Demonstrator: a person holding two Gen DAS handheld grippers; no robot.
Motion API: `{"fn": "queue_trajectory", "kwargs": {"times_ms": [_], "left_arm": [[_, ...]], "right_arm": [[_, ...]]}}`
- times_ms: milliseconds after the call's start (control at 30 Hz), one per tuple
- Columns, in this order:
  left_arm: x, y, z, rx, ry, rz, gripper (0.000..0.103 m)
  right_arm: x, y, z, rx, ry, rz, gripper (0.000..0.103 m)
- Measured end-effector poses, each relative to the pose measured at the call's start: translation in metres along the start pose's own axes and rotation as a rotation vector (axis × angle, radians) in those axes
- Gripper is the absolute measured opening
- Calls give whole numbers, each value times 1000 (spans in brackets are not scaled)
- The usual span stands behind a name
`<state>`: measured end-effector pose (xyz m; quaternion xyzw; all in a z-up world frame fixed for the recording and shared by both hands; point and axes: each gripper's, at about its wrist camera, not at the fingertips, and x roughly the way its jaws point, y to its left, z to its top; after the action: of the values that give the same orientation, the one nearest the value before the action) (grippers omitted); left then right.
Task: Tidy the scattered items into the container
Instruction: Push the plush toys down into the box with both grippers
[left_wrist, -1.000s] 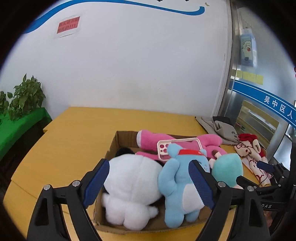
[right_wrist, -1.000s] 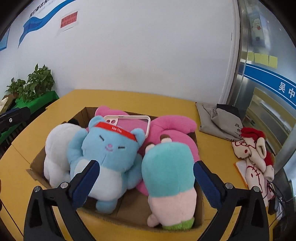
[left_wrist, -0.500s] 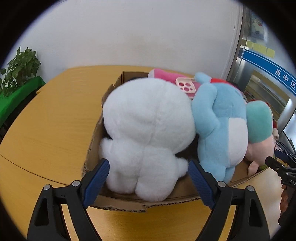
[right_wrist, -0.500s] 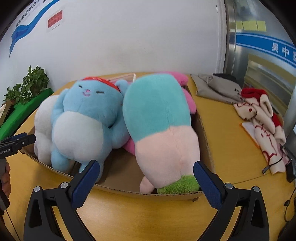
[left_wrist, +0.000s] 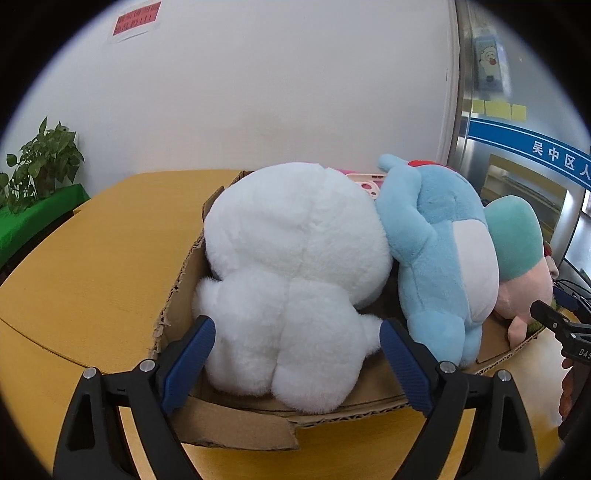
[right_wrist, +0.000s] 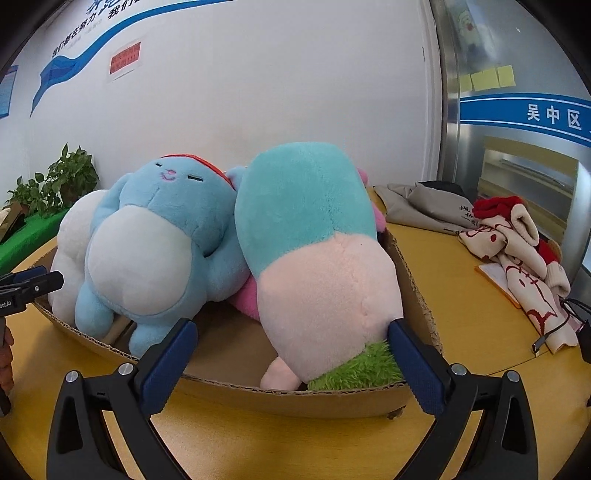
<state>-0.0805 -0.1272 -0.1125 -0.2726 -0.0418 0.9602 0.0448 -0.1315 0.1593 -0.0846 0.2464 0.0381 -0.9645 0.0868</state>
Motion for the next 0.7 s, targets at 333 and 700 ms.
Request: {"fn": "queue_trajectory", "kwargs": {"times_ms": [333,700], "left_arm": [[3,-4,6,-12,-3,7,91],[3,-2,5,-24,-8,15,91]], "right_arm": [[1,-4,0,-1,-4,3,103],[0,-3,1,4,-11,-9,103]]}}
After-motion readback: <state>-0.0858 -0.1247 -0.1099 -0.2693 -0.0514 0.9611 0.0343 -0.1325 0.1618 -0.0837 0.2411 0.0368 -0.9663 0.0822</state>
